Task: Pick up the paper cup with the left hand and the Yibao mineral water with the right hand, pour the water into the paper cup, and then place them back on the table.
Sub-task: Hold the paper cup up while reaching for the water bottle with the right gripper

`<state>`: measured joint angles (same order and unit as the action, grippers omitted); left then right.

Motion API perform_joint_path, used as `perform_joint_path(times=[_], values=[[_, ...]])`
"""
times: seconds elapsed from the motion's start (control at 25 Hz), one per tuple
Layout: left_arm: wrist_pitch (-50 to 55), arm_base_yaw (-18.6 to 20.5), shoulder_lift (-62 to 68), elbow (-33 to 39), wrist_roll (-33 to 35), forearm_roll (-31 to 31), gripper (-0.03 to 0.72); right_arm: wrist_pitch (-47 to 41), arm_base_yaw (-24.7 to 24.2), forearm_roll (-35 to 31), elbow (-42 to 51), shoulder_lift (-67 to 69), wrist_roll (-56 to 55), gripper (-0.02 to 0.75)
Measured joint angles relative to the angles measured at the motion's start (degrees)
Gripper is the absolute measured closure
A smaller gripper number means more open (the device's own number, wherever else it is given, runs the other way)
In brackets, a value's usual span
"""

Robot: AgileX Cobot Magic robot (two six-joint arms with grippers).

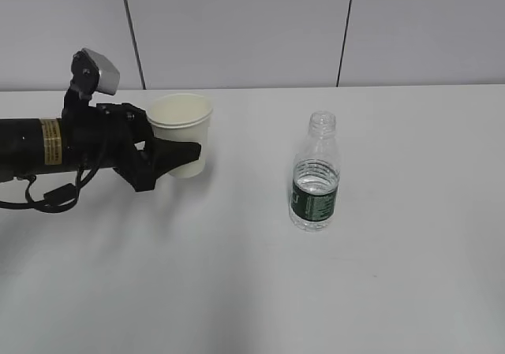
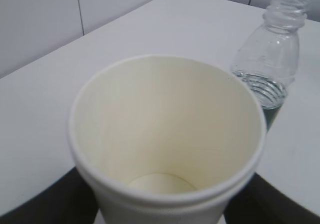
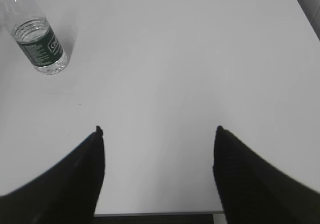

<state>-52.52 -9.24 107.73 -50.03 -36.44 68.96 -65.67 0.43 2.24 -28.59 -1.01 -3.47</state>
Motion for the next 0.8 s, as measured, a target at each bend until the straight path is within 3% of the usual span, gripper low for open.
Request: perform_joint_path(times=[0.8], values=[[-3.9,0.0,-1.1,0.0,-1.3,3.6,0.257,0.0,0.0,0.0,0.0,0.0,0.0,0.206]])
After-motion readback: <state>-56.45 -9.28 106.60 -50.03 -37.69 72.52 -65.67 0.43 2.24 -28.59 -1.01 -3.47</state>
